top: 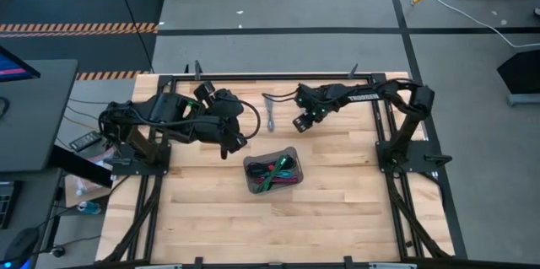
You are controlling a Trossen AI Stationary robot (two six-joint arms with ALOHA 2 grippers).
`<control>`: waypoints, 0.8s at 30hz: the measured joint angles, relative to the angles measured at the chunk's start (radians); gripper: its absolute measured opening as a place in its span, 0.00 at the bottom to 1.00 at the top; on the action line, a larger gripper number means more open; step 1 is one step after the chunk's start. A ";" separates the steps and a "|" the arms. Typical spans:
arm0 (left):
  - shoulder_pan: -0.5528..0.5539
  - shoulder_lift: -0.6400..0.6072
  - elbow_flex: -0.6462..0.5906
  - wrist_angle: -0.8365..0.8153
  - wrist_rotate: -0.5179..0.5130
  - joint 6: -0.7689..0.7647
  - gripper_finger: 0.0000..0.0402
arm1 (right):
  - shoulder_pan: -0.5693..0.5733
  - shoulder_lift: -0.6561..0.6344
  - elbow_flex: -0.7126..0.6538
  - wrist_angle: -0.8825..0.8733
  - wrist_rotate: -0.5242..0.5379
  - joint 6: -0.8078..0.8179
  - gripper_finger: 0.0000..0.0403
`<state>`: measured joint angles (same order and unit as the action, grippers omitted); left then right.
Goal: Pick and place USB-C Cables
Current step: Put the white USB cable into the black bin
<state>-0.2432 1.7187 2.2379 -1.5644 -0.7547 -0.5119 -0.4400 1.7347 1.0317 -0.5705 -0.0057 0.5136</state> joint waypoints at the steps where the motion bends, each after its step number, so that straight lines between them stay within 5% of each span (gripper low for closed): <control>1: 0.000 0.000 0.000 0.000 0.000 0.000 0.03 | 0.001 0.019 -0.001 -0.007 -0.006 0.000 0.50; 13: 0.000 0.000 0.000 0.001 0.000 0.000 0.03 | 0.020 0.084 0.002 0.014 0.032 -0.010 0.47; 21: 0.000 0.000 0.000 0.001 0.000 0.000 0.03 | 0.018 0.083 0.002 0.019 0.039 -0.018 0.09; 24: 0.000 0.000 0.000 0.001 0.000 0.000 0.03 | 0.018 0.071 0.002 0.036 0.037 -0.040 0.04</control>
<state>-0.2432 1.7187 2.2379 -1.5635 -0.7547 -0.5121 -0.4221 1.8059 1.0332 -0.5350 0.0314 0.4732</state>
